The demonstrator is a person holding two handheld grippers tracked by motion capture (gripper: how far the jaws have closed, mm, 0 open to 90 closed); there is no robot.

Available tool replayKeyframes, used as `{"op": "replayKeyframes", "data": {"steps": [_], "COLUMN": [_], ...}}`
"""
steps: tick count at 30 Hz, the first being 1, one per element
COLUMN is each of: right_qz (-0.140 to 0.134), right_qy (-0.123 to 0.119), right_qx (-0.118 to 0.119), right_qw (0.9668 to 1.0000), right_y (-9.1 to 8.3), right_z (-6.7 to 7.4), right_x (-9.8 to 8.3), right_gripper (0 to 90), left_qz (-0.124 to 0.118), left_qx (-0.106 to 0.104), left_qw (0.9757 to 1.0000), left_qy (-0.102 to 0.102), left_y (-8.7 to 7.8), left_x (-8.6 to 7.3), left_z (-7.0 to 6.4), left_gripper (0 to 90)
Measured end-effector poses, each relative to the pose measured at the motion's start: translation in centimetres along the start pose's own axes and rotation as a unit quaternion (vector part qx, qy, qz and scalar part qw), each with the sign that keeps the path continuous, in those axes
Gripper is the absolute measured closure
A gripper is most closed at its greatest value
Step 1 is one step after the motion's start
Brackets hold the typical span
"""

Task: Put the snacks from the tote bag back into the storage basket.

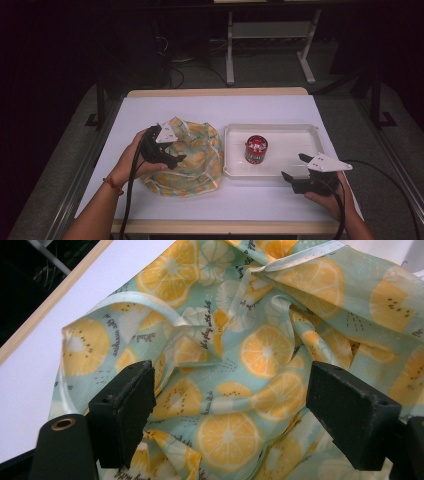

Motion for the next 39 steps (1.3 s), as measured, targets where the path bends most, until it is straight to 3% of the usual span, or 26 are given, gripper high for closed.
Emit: {"op": "replayKeyframes", "data": {"steps": [14,39], "right_qz": [0.004,0.008], "right_qy": [-0.002,-0.003], "right_qx": [0.0,0.001], "right_qw": [1.0,1.0], "right_y": [0.1,0.2], "right_z": [0.1,0.2], "right_x": [0.0,-0.1], "right_gripper": [15.7,15.7], "left_qz": [0.0,-0.025], "left_qx": [0.015,0.032], "left_qw": [0.9999,0.9989], "left_qy": [-0.004,-0.025], "left_y": [-1.0,-3.2], "left_x": [-1.9,-6.0], "left_z": [0.5,1.3], "left_gripper": [19.2,19.2]}}
Point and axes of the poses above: each handheld gripper's, and its own axes: y roughly forward along the jaws, x roughly out of its top, z roughly to its left, the point moved 2 cm from there along y, roughly forward along the jaws, and after that the axes turned 1 degree about z, right-handed, at the moved point
